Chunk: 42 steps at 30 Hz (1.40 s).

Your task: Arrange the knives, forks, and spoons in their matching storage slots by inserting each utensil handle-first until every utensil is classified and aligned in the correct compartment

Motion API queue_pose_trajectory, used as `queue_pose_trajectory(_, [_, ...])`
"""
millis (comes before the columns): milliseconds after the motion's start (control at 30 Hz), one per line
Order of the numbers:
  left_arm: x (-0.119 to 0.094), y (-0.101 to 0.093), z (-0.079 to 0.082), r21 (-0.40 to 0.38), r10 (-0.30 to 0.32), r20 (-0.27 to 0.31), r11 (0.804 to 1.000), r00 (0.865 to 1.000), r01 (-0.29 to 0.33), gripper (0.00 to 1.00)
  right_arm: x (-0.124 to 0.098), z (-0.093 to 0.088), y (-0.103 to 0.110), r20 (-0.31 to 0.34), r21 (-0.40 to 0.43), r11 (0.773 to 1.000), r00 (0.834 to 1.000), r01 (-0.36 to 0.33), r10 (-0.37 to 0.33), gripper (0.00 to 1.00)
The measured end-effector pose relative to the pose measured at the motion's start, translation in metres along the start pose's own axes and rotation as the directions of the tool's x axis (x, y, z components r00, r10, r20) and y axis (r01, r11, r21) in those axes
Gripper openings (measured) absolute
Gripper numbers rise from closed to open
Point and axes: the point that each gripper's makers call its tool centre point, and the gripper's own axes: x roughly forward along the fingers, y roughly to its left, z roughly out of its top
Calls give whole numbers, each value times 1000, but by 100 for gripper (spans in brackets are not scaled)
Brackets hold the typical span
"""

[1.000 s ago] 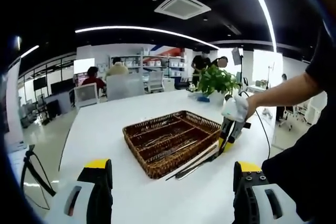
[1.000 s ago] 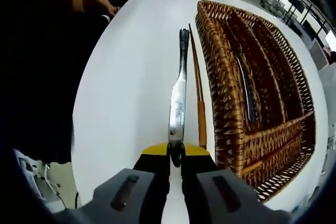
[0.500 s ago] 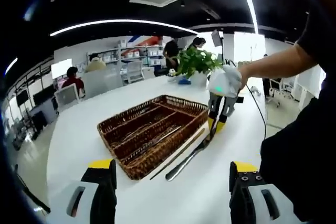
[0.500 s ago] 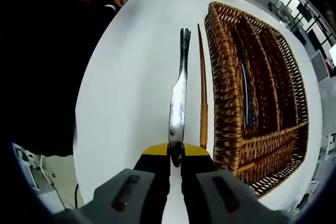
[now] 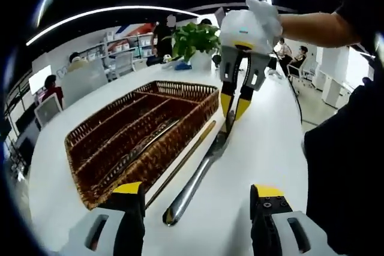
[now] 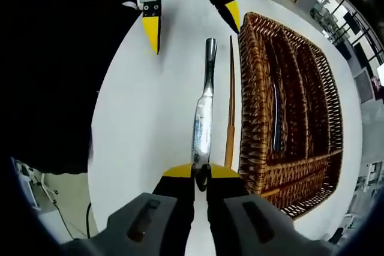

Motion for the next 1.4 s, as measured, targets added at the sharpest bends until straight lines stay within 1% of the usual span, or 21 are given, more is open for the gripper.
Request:
queue_pose_trajectory(100, [15, 2, -6, 2, -9, -22, 1000, 1000, 9, 62, -5, 3, 1, -12, -21, 1000, 1000, 14, -14, 3])
queue_pose_trajectory(167, [20, 2, -10, 29, -15, -43, 999, 999, 17, 55, -7, 6, 1, -8, -22, 1000, 1000, 12, -12, 3])
queue_pose_trajectory(200, [23, 3, -9, 31, -10, -45, 999, 999, 12, 53, -7, 7, 2, -9, -26, 1000, 1000, 13, -13, 3])
queue_pose_trajectory(300, [26, 3, -6, 34, -23, -37, 999, 999, 24, 46, -8, 7, 2, -13, -35, 999, 1000, 15, -15, 3])
queue_pose_trajectory(400, [28, 2, -4, 47, -38, -40, 998, 998, 40, 38, -9, 6, 2, -12, -33, 999, 1000, 15, -16, 3])
queue_pose_trajectory(467, [28, 1, -3, 63, -50, -50, 997, 997, 53, 33, -9, 6, 3, -9, -30, 999, 1000, 12, -12, 3])
queue_pose_trajectory(567, [30, 1, -4, 115, -67, -83, 990, 994, 76, 26, -10, 7, 3, -7, -28, 1000, 1000, 13, -13, 3])
queue_pose_trajectory(667, [33, 1, -4, 151, -75, -104, 984, 992, 90, 22, -10, 7, 3, -7, -31, 999, 1000, 14, -15, 3])
queue_pose_trajectory(800, [38, -4, -7, 209, -103, -152, 969, 983, 133, 20, -11, 7, 3, -6, -28, 999, 1000, 16, -16, 3])
queue_pose_trajectory(833, [38, -3, -3, 227, -102, -135, 965, 986, 131, 20, -12, 8, 3, -5, -26, 1000, 1000, 14, -14, 3])
queue_pose_trajectory(867, [39, -1, -1, 241, -93, -131, 963, 987, 123, 21, -12, 8, 3, -4, -27, 1000, 1000, 14, -14, 3])
queue_pose_trajectory(967, [40, -7, -1, 246, -125, -148, 956, 981, 159, 15, -13, 8, 3, -5, -29, 999, 1000, 14, -14, 3])
queue_pose_trajectory(1000, [39, -6, 0, 255, -124, -153, 954, 980, 161, 14, -13, 8, 3, -6, -28, 1000, 1000, 12, -13, 3])
queue_pose_trajectory(1033, [40, -8, -2, 249, -136, -164, 953, 977, 174, 12, -13, 8, 3, -5, -31, 999, 1000, 12, -12, 3])
queue_pose_trajectory(1067, [40, -7, -2, 257, -134, -168, 951, 977, 174, 8, -14, 8, 3, -7, -32, 999, 1000, 12, -12, 3])
queue_pose_trajectory(1100, [40, -8, -4, 267, -140, -182, 946, 973, 186, 8, -14, 8, 3, -6, -35, 999, 1000, 13, -13, 3])
queue_pose_trajectory(1133, [40, -7, -3, 269, -133, -177, 946, 975, 178, 8, -15, 8, 3, -5, -35, 999, 1000, 15, -15, 3])
queue_pose_trajectory(1200, [39, -9, -4, 260, -137, -193, 948, 972, 185, 7, -16, 9, 3, -3, -35, 999, 1000, 16, -16, 3])
queue_pose_trajectory(1300, [37, -9, -7, 265, -138, -222, 944, 965, 196, 7, -17, 11, 2, 7, -35, 999, 1000, 23, -23, 4])
queue_pose_trajectory(1367, [35, -11, -8, 285, -143, -244, 935, 959, 212, 6, -18, 13, 3, 19, -19, 1000, 1000, 17, -17, 4])
queue_pose_trajectory(1400, [34, -11, -7, 292, -144, -244, 932, 959, 214, 6, -19, 13, 4, 21, -10, 1000, 1000, 10, -10, 4])
